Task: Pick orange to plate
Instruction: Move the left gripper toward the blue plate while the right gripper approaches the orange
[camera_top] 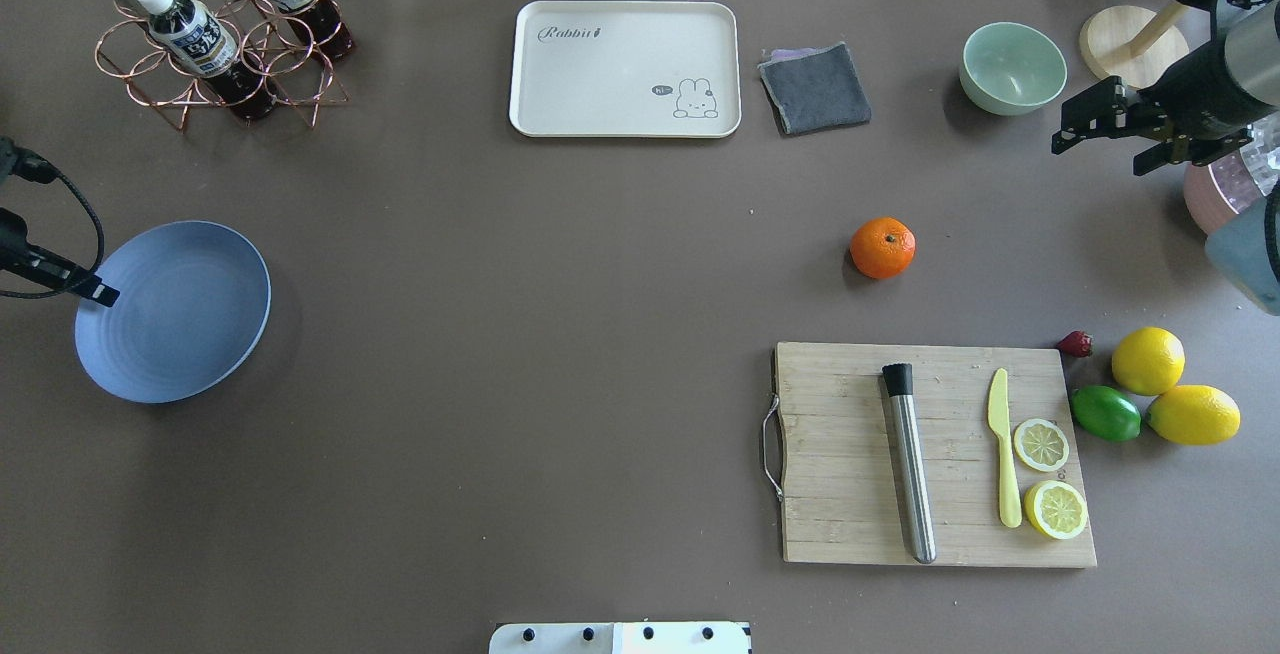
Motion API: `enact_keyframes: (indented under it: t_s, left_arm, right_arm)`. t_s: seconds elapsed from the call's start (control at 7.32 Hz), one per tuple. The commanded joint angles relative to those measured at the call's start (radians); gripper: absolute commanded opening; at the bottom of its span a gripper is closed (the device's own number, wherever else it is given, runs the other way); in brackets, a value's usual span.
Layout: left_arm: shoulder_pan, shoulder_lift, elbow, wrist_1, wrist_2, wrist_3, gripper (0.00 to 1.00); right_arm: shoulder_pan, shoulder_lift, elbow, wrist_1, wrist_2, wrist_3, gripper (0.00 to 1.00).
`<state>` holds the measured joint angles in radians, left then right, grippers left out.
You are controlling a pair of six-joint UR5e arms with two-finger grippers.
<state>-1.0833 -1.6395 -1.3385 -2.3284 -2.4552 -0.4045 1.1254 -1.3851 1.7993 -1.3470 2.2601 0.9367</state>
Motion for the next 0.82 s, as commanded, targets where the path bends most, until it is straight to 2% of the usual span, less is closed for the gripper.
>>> enact_keyframes:
  t_s: [0.0, 0.27, 0.55, 0.68]
  left_arm:
    - [-0.003, -0.028, 0.002, -0.005, -0.008, -0.141, 0.0]
    - [-0.01, -0.083, -0.033, -0.015, -0.037, -0.241, 0.0]
    - [-0.004, -0.155, -0.128, -0.009, -0.038, -0.458, 0.0]
    - [0.002, -0.192, -0.169, -0.008, -0.033, -0.57, 0.0]
  right_arm:
    - [-0.013, 0.005, 0.0, 0.0, -0.008, 0.005, 1.0]
    - [-0.029, 0.005, 0.0, 0.0, -0.013, 0.004, 1.0]
    - [-0.051, 0.026, -0.006, 0.0, -0.017, 0.005, 1.0]
    - [-0.085, 0.044, -0.006, 0.0, -0.052, 0.025, 1.0]
